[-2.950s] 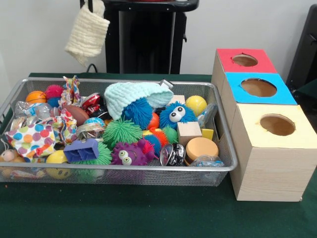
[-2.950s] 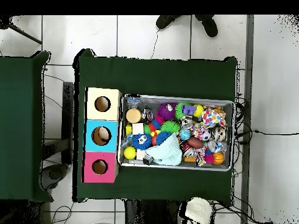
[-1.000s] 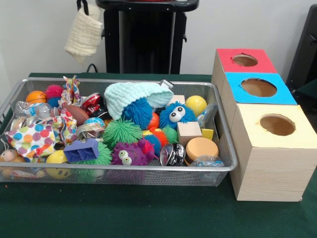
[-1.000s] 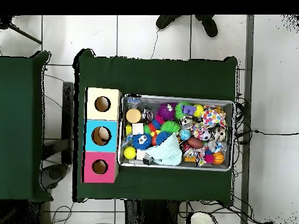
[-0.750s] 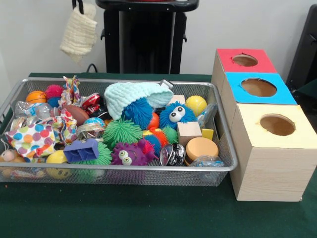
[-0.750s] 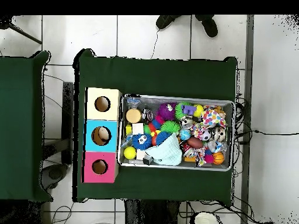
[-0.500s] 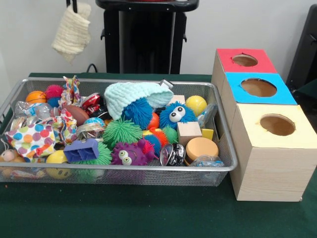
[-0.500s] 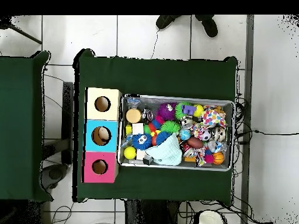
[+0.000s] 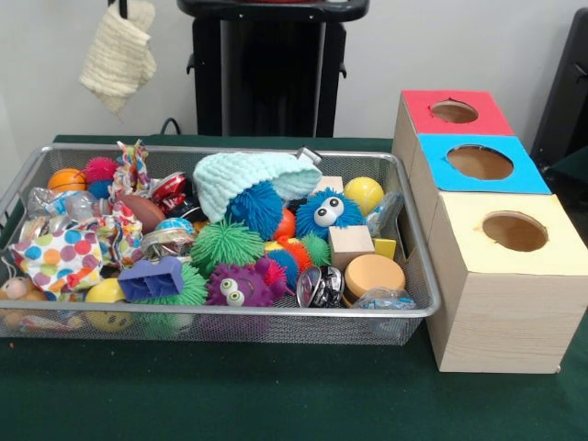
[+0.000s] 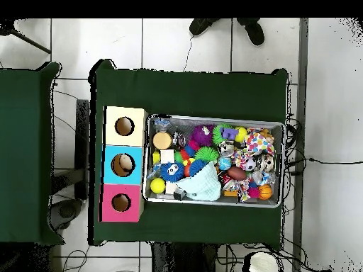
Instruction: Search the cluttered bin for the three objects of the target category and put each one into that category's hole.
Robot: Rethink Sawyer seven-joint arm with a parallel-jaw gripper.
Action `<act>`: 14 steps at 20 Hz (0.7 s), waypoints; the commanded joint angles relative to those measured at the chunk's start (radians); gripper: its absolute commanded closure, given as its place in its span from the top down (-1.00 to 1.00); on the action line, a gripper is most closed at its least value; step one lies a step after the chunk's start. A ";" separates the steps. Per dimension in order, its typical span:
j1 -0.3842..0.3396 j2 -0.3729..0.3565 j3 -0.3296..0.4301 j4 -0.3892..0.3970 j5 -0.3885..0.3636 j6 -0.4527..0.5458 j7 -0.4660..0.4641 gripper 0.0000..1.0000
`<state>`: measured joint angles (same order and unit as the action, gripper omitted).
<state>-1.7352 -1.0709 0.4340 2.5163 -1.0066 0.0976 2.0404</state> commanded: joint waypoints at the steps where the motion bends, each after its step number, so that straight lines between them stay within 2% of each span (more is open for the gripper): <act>1: 0.018 -0.029 0.088 -0.013 0.049 0.119 -0.081 -1.00; 5: 0.025 -0.019 0.079 -0.020 0.032 0.114 -0.069 -1.00; 14: 0.016 -0.036 0.099 -0.011 0.057 0.127 -0.085 -1.00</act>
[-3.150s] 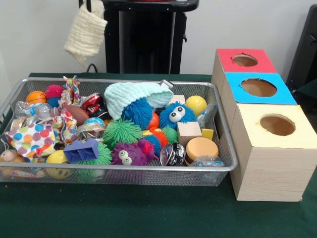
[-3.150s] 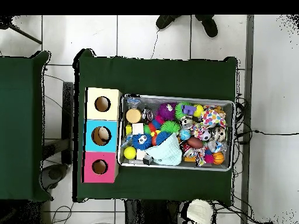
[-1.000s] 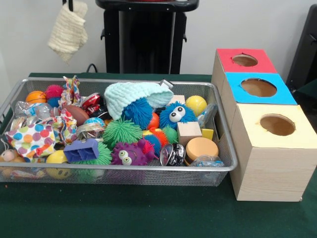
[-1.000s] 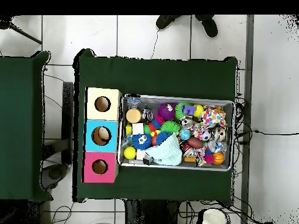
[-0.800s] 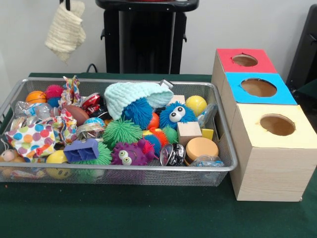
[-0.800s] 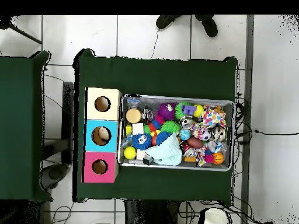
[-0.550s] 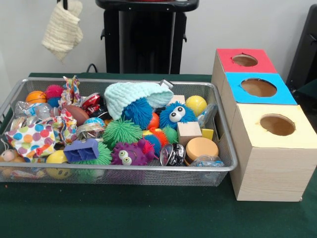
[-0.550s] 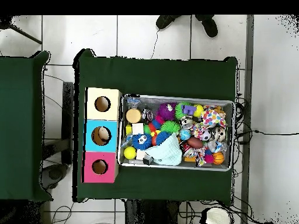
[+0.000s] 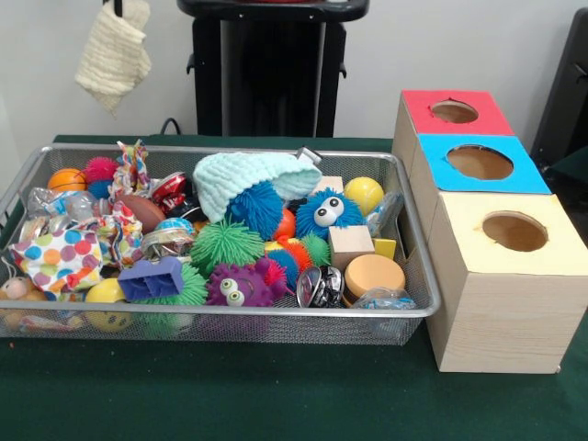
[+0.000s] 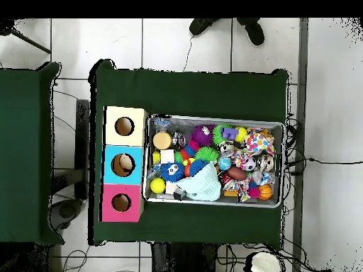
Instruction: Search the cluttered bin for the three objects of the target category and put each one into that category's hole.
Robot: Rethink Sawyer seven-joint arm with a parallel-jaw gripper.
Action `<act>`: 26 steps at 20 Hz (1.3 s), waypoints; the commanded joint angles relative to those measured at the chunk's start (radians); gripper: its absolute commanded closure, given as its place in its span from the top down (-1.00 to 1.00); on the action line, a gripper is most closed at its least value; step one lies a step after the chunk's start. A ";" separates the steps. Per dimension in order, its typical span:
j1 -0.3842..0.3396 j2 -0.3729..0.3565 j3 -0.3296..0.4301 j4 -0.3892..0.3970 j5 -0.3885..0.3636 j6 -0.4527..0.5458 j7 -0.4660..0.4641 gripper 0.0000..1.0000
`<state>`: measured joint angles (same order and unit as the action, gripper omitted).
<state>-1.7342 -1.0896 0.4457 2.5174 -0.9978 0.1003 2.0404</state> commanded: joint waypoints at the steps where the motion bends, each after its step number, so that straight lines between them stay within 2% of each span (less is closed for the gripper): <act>1: 0.013 -0.021 0.091 -0.010 0.053 0.126 -0.088 -1.00; 17: -0.028 -0.076 0.166 0.025 0.123 0.159 -0.123 -1.00; 26: -0.022 -0.077 0.170 0.026 0.106 0.160 -0.103 -1.00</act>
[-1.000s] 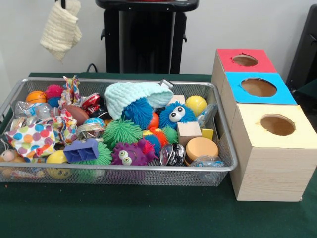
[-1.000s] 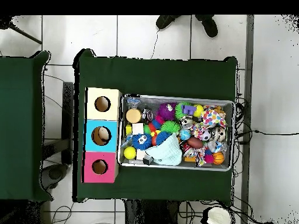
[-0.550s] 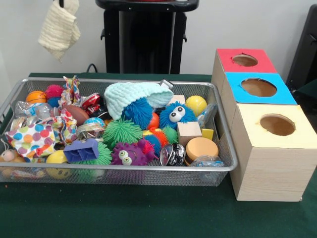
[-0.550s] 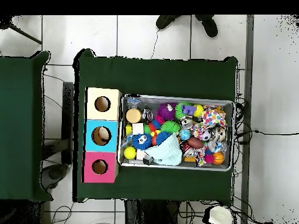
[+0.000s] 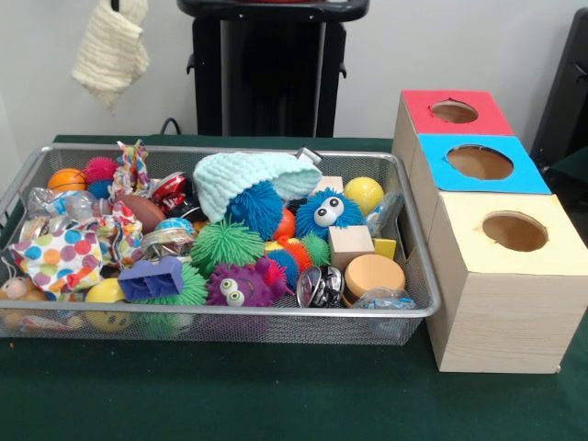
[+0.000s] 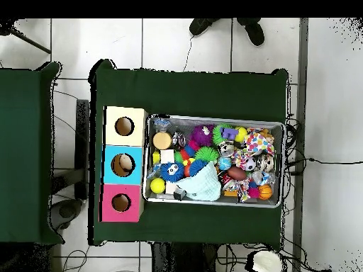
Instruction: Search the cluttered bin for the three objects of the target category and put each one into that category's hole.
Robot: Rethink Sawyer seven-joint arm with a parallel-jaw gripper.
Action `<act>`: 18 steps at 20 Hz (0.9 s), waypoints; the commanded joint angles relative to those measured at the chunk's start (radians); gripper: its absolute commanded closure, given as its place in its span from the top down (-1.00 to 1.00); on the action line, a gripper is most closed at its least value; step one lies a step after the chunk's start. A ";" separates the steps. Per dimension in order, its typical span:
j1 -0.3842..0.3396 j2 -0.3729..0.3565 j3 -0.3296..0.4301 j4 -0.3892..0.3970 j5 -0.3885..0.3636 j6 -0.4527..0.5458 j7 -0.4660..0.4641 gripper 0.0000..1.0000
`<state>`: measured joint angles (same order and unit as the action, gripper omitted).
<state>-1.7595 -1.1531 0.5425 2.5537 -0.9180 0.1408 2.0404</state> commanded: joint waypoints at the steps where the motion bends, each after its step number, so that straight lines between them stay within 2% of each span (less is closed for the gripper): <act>1: 0.009 -0.009 0.066 -0.015 0.018 0.118 -0.096 -1.00; 18: 0.004 -0.016 0.090 -0.010 0.043 0.127 -0.109 -1.00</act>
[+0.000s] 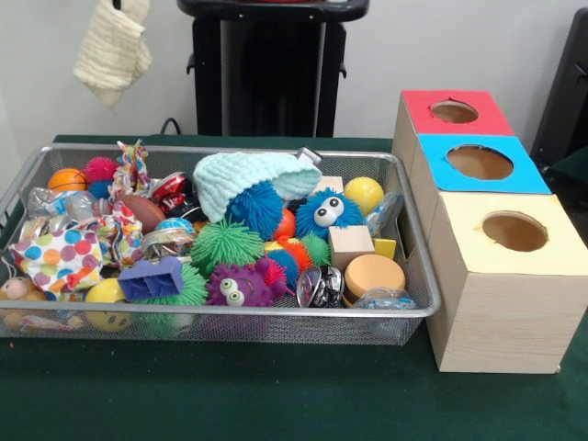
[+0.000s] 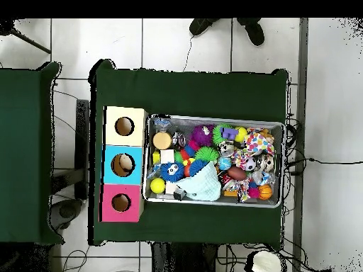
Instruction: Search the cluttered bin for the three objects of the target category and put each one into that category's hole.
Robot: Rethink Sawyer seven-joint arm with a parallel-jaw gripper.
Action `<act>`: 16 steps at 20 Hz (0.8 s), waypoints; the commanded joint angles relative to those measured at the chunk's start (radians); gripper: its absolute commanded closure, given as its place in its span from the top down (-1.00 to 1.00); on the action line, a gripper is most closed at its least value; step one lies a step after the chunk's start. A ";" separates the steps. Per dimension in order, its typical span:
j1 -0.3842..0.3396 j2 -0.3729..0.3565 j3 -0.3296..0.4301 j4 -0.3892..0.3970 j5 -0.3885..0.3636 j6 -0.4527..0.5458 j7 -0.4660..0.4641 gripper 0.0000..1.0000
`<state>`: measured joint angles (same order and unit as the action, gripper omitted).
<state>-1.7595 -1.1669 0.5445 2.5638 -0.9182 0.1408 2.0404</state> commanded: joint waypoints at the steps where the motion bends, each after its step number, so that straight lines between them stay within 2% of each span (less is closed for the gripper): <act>1: 0.002 -0.003 0.093 -0.019 0.050 0.131 -0.114 -1.00; 6: -0.048 0.011 0.145 -0.052 0.067 0.169 -0.181 -1.00; 12: -0.144 -0.007 0.268 -0.072 0.113 0.228 -0.292 -1.00; 16: -0.145 -0.018 0.295 -0.063 0.114 0.237 -0.257 -1.00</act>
<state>-1.8905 -1.1750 0.6975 2.5641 -0.8511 0.2524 2.0404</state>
